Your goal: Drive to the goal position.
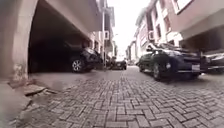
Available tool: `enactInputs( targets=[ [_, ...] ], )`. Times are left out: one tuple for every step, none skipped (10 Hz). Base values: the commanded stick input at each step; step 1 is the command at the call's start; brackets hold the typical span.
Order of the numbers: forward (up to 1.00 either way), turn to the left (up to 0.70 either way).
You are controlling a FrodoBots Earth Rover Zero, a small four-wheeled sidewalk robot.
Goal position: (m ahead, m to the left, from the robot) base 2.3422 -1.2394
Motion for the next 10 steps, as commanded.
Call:
enactInputs(
  targets=[
    [0.69,0.03],
    [0.69,0.03],
    [0.69,0.03],
    [0.69,0.03],
    [0.69,0.03],
    [0.69,0.03],
    [0.69,0.03],
    [0.69,0.03],
    [0.69,0.03],
    [0.69,0.03]
  ],
)
